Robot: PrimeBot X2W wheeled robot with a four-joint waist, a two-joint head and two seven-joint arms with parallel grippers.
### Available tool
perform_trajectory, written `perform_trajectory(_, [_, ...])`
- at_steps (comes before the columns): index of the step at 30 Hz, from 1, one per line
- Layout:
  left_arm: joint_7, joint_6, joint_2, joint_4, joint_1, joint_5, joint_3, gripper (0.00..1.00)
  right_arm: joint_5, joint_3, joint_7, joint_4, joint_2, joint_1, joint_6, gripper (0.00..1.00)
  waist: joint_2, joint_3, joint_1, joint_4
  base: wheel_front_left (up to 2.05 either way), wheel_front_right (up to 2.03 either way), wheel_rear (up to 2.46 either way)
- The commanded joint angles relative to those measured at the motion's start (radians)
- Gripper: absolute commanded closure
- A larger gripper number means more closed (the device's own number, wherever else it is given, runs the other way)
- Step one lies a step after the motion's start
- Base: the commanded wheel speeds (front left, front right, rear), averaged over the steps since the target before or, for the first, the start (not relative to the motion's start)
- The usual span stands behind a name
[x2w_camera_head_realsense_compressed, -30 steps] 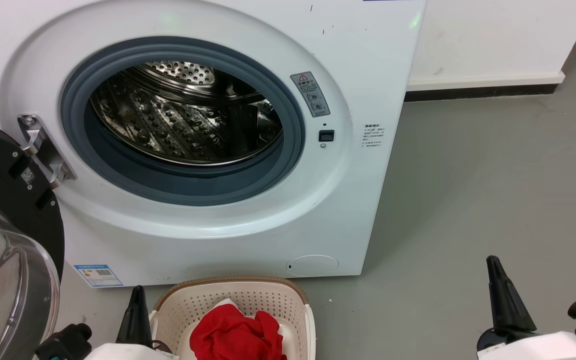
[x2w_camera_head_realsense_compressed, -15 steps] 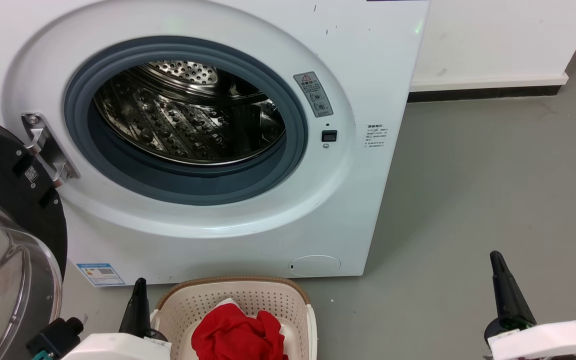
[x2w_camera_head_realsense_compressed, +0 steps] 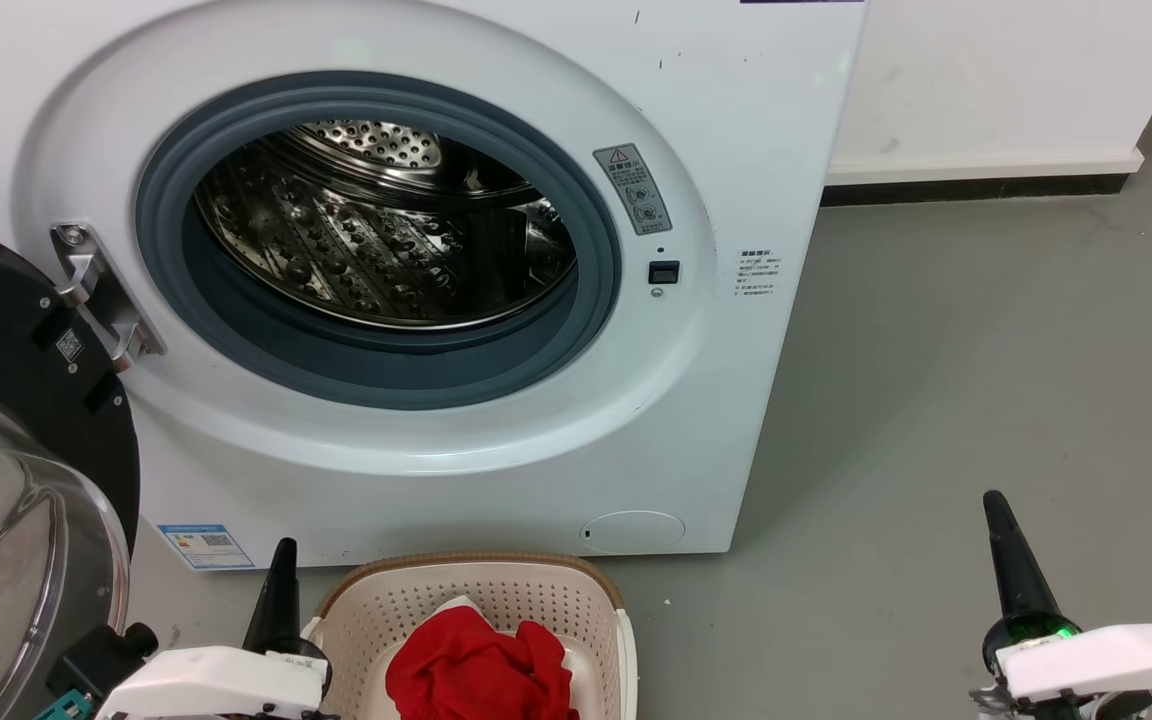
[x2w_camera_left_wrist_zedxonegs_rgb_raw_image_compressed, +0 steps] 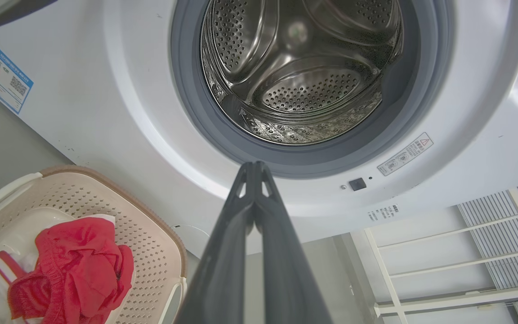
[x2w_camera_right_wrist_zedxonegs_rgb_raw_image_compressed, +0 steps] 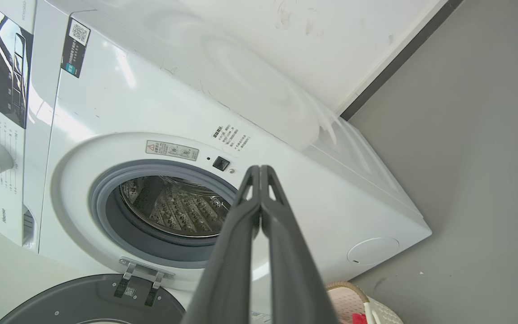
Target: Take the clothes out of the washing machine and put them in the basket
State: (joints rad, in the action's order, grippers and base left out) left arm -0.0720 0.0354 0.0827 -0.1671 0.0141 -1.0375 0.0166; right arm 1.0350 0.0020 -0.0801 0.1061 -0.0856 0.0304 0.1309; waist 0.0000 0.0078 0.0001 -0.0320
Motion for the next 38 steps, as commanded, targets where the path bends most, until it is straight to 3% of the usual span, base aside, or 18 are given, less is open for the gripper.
perform_trajectory(1, [0.006, 0.007, 0.004, 0.002, -0.022, -0.034, 0.006, 1.0, 0.037, -0.005, 0.008, 0.001, -0.006, -0.027, 0.0, 1.0, 0.0, 0.0, -0.0001, 0.001, 0.0, 0.0, 0.0])
perform_trajectory(38, [0.096, 0.063, 0.001, -0.046, -0.088, -0.39, 0.037, 1.0, 0.397, -0.043, 0.1, 0.084, -0.003, -0.1, 0.0, 1.0, 0.0, -0.003, -0.0001, 0.018, 0.0, 0.0, 0.0])
